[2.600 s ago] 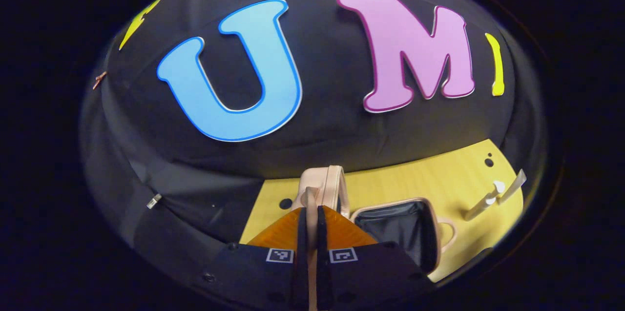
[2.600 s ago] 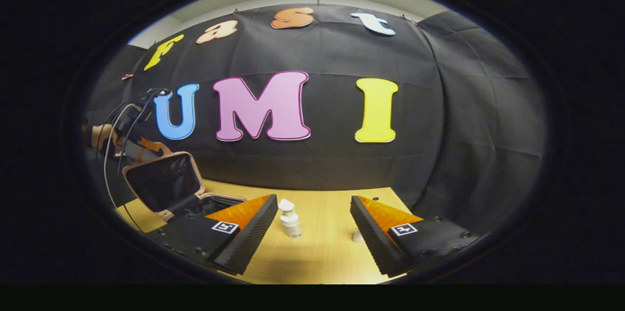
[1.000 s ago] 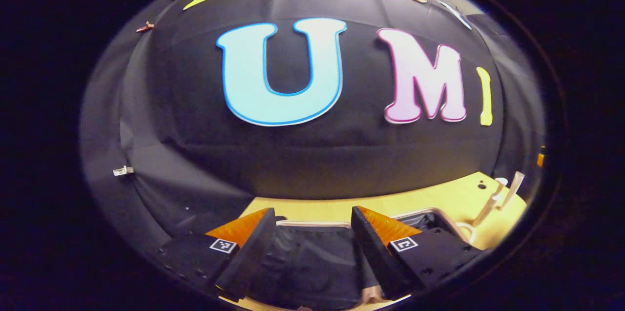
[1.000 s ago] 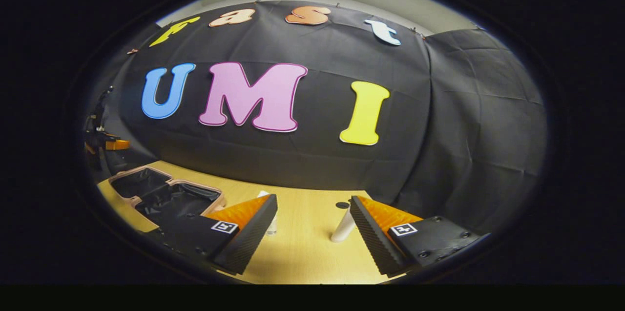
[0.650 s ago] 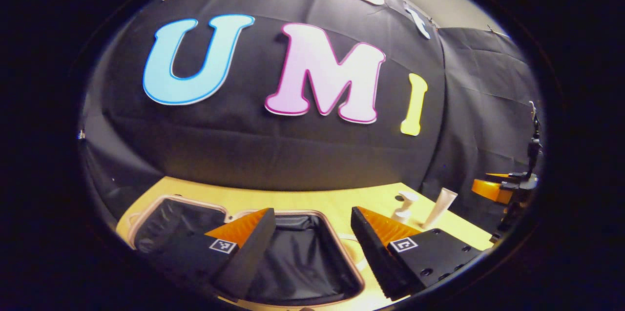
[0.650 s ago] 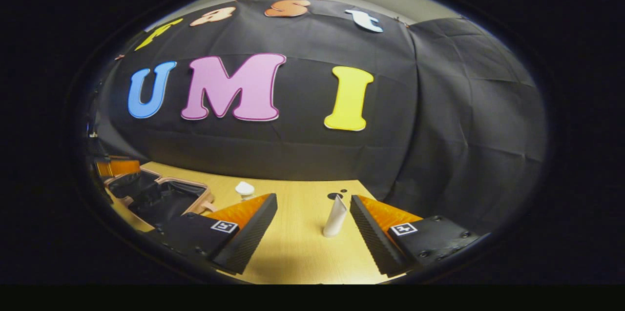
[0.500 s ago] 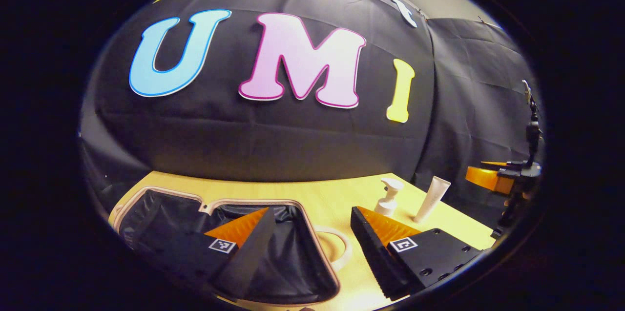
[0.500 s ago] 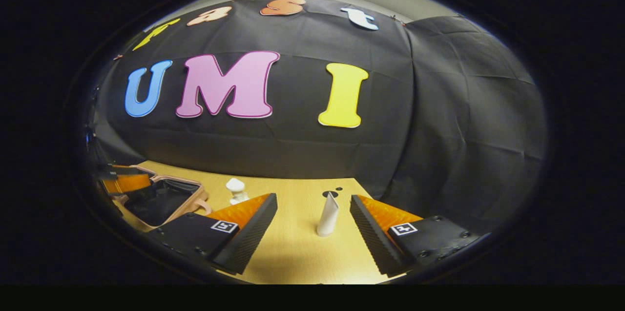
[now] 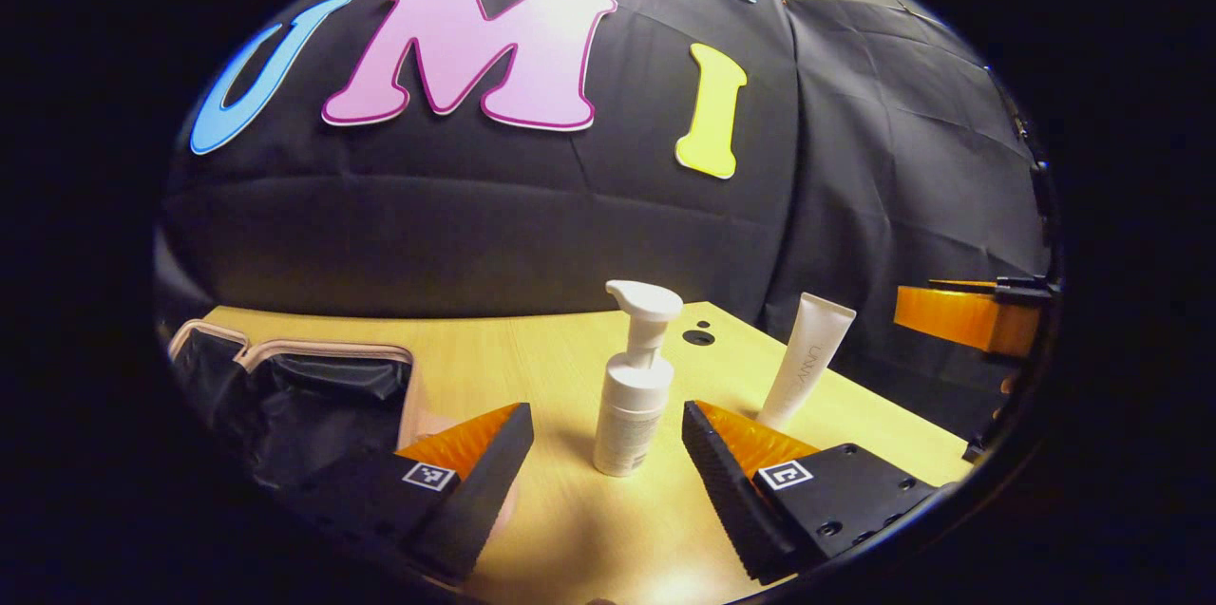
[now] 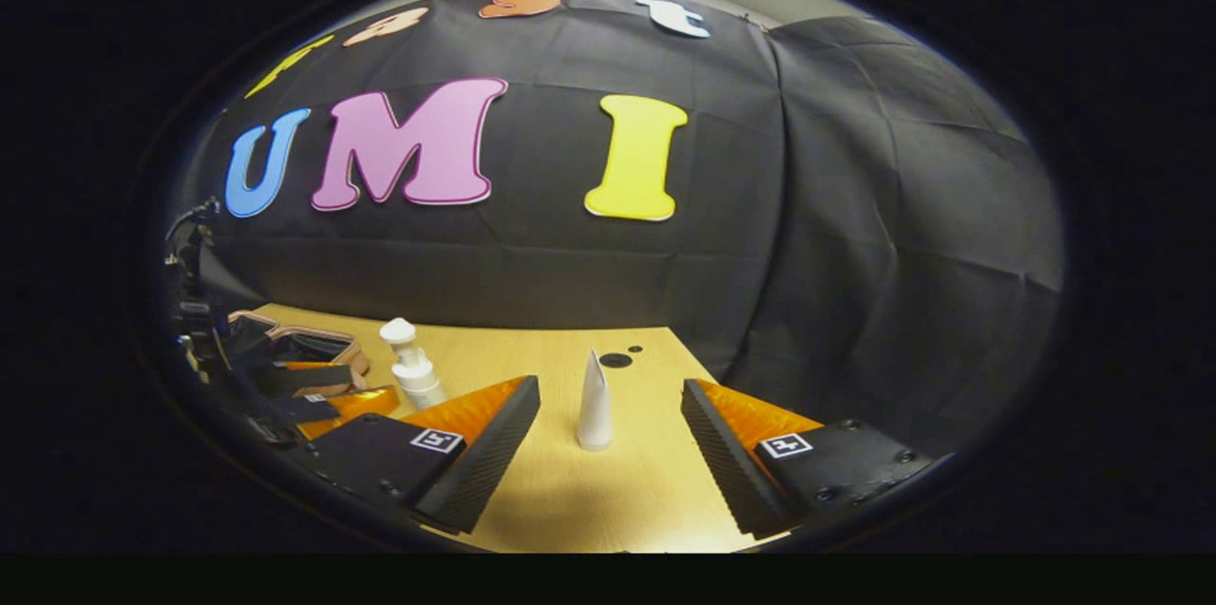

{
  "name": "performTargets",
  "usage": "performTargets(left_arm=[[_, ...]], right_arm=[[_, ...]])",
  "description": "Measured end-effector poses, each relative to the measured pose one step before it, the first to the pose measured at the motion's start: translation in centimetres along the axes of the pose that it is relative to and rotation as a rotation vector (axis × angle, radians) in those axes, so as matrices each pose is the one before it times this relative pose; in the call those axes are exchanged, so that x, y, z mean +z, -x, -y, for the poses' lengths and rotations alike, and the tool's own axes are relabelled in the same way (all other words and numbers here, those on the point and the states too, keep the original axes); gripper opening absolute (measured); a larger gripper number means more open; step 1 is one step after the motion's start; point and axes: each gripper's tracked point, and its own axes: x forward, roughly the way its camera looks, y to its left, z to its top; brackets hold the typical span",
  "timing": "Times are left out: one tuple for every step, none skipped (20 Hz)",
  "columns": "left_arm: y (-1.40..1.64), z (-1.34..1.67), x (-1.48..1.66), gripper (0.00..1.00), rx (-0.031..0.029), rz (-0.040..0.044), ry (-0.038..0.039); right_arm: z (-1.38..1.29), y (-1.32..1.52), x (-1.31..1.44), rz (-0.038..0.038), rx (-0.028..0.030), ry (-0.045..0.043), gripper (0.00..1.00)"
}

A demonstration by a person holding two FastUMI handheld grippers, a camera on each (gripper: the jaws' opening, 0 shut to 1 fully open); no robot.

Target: First open the suitcase, pack the skin care products into it, and then close the suitcase.

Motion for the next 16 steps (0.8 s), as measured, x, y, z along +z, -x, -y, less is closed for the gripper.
performTargets(left_arm=[[-1.510,0.390,-0.371,0.99,0.00186,-0.00672,0.00262],[-1.193,0.284,-0.161,0.99,-0.00158,-0.00167,-0.00408],[-1.209,0.059,-0.080,0.99,0.00683,0.00200,-0.01181],[-1.205,0.046,-0.246,1.00,0.00798,0.00001,-0.01038],[-1.406,-0.036,-0.196,1.00,0.00716,-0.00154,-0.00431],[-0.869,0.089,-0.157,1.00,0.00099,-0.00125,0.00200],[-0.850,0.045,-0.132,0.99,0.00059,0.00366,0.00675],[-0.739,0.097,-0.159,0.99,-0.00063,-0.00540,0.00602],[-0.640,-0.048,-0.181,0.95,-0.00055,-0.00238,0.00398],[-0.493,-0.041,-0.066,0.88,-0.00032,-0.00475,-0.00069],[-0.419,-0.100,-0.145,0.87,0.00035,-0.00028,-0.00240],[-0.164,-0.264,0.005,0.79,0.01093,-0.00411,-0.00337],[-0.498,0.008,-0.133,0.75,-0.00143,0.00279,-0.00206],[0.218,0.087,0.051,0.68,-0.00495,-0.00406,-0.00548],[0.280,-0.163,0.128,0.67,0.00114,-0.00024,-0.00660],[0.173,-0.330,0.297,0.66,0.00320,0.00292,-0.00154]], right_arm=[[0.142,-0.088,-0.281,-0.00194,-0.00240,-0.01407,0.97],[0.079,-0.149,-0.294,0.00137,-0.00266,0.00033,0.96],[0.070,-0.214,-0.644,-0.00878,-0.00364,0.01125,0.97],[0.079,-0.099,-0.721,-0.00702,0.00071,0.01653,0.97],[-0.118,-0.171,-0.660,-0.01173,0.00584,0.00734,0.97],[-0.274,-0.137,-0.477,-0.01024,0.01058,-0.01220,0.97],[-0.467,-0.131,-0.269,-0.00153,0.01110,-0.01806,0.97],[-0.160,-0.399,-0.365,-0.00433,0.00460,-0.00700,0.97],[-0.026,-0.462,-0.505,-0.00482,0.00005,0.00109,0.97],[-0.298,-0.565,-0.227,-0.00093,0.00558,-0.00120,0.97],[-0.247,-0.730,-0.381,-0.00741,0.00365,-0.00166,0.97],[-0.400,-0.685,-0.466,-0.00545,0.01330,-0.00151,0.97],[-0.371,-0.819,-0.445,-0.00394,0.00808,0.00622,0.97],[-0.201,-1.060,-0.518,-0.00833,0.00382,0.01402,0.97],[-0.088,-0.936,-0.442,-0.00437,-0.00348,0.00954,0.97],[-0.054,-0.820,-0.388,-0.00218,-0.00360,0.00417,0.97]])
